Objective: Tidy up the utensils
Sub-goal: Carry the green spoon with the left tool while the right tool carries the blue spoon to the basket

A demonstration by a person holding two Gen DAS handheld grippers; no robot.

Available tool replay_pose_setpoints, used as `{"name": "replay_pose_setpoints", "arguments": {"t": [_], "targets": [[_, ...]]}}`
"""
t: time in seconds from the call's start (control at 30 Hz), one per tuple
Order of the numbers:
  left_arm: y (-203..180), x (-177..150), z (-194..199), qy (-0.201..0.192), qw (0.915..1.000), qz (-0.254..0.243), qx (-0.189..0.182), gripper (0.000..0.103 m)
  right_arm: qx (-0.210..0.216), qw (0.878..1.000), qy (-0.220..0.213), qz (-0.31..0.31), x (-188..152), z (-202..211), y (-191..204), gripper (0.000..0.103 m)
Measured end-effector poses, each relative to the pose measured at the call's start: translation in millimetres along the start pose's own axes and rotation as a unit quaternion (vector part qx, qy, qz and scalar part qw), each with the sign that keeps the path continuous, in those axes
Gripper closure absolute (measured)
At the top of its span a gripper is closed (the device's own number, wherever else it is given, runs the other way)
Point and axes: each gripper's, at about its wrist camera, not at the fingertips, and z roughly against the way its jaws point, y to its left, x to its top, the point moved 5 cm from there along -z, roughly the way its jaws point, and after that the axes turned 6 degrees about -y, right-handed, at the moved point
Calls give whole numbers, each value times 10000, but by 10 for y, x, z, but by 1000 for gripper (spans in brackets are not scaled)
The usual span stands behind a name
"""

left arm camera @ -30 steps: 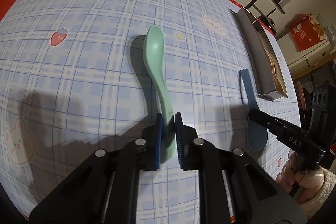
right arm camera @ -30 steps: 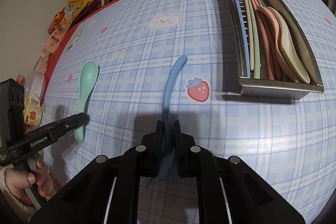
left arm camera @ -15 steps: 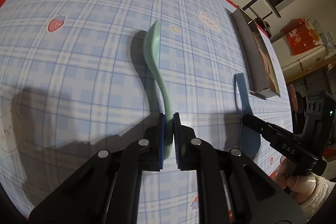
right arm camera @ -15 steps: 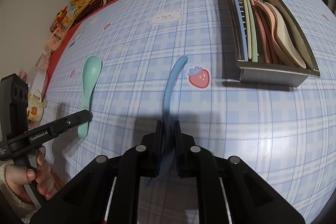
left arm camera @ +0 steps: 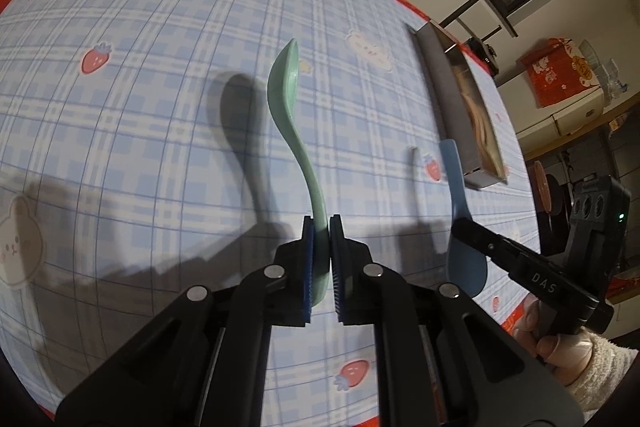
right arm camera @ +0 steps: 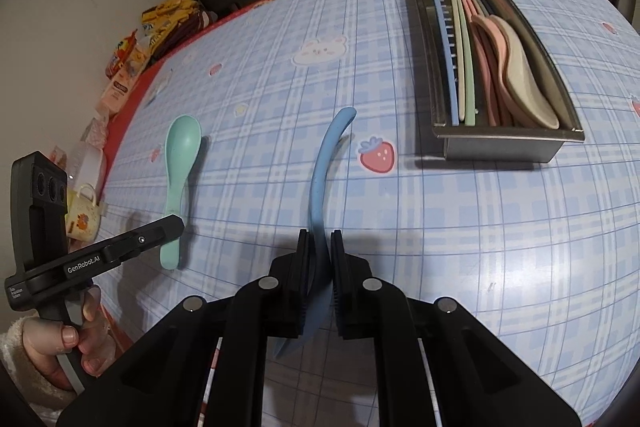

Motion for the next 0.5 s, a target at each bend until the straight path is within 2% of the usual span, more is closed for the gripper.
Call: {"name": "replay_pose_setpoints", "arguments": {"t": [0.27, 0.5], "targets": [[-289, 121, 21, -11, 9994, -127, -321, 91, 16, 9996, -270, -51, 138, 168, -38, 92], [-656, 254, -122, 99, 9974, -429, -568, 91, -156, 9986, -510, -47, 338, 337, -297, 92]]}}
